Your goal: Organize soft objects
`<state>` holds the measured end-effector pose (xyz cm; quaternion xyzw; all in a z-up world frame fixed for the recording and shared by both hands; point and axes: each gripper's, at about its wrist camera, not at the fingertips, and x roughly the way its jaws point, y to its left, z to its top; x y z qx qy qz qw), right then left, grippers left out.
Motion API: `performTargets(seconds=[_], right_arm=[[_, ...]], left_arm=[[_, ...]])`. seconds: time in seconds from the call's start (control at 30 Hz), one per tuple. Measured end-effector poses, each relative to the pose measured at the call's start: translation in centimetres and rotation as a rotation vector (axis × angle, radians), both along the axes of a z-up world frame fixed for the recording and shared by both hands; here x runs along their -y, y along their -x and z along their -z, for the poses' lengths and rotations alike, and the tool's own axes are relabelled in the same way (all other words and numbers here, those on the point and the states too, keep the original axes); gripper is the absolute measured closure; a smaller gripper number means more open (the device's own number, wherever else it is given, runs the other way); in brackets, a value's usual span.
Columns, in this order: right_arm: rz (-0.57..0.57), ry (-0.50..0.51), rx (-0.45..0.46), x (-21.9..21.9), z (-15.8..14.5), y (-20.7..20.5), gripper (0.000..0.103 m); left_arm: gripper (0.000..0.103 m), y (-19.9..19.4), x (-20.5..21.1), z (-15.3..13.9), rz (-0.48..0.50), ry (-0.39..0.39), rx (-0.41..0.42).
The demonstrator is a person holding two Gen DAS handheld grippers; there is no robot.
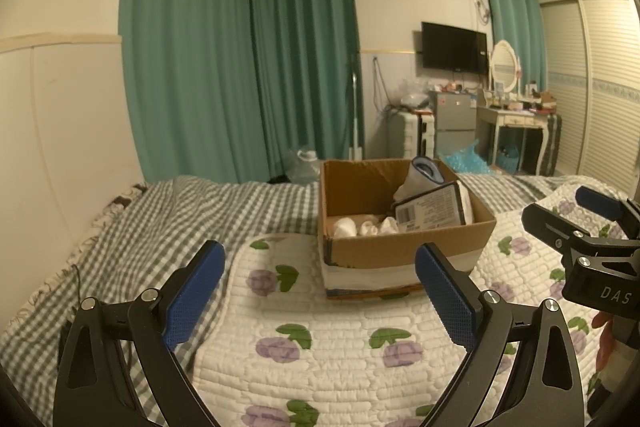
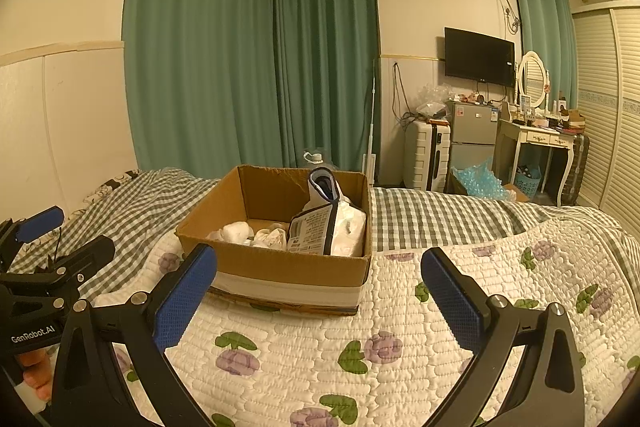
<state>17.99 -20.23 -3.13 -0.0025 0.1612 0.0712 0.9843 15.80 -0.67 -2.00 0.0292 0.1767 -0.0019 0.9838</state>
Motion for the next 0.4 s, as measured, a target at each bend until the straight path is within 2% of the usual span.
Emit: performTargets(seconds=[0.4], right_arm=[[0.000,0.004,-0.007,-0.01,0.39,0.22,0.000]], left_arm=[[0.005,0.00,0.18,0.23,-0.002,0.003,-0.012]])
